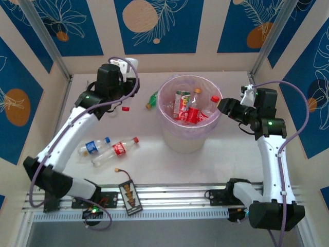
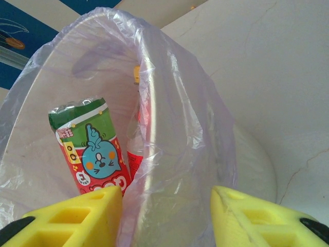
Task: Put the plastic bottles in the bin
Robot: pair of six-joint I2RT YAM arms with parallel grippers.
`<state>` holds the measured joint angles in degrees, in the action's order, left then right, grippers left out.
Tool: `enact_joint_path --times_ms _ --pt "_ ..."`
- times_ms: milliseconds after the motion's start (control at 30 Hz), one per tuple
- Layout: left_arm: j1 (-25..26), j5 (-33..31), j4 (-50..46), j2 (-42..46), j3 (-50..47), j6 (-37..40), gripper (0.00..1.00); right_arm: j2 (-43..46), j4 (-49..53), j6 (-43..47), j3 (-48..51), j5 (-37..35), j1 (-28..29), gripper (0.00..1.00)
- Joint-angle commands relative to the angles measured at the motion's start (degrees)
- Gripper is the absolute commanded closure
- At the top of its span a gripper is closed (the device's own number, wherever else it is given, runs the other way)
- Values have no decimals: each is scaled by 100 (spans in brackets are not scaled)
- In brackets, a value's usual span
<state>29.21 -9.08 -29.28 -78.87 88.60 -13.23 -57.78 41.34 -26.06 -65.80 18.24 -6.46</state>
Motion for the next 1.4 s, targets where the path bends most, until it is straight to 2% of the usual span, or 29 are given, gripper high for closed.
enact_joint_path --times_ms 0,67,167,400,533,700,900,1133,1367 --pt "312 -246 -106 383 278 217 52 74 -21 -39 26 154 5 51" --pt "539 -93 243 542 336 251 53 83 -17 -48 15 154 14 51" --pt "828 610 842 569 449 143 54 88 -12 -61 6 145 26 51" --pt "1450 1513 1322 -499 1549 -2 56 122 40 -57 -20 104 48 51" --pt "1707 1580 984 -1386 2411 218 56 124 49 -57 -24 116 71 51" --pt "1822 2002 490 -2411 3416 252 56 135 92 -30 -51 110 81 51" --pt "1964 2277 -105 -3233 4140 263 56 140 145 12 -125 64 80 51" --pt "2023 2302 -743 -3552 4177 196 57 105 172 68 -149 25 75 51" --pt "2052 2280 -869 -3524 3670 -9 56 83 112 36 -126 30 76 51"
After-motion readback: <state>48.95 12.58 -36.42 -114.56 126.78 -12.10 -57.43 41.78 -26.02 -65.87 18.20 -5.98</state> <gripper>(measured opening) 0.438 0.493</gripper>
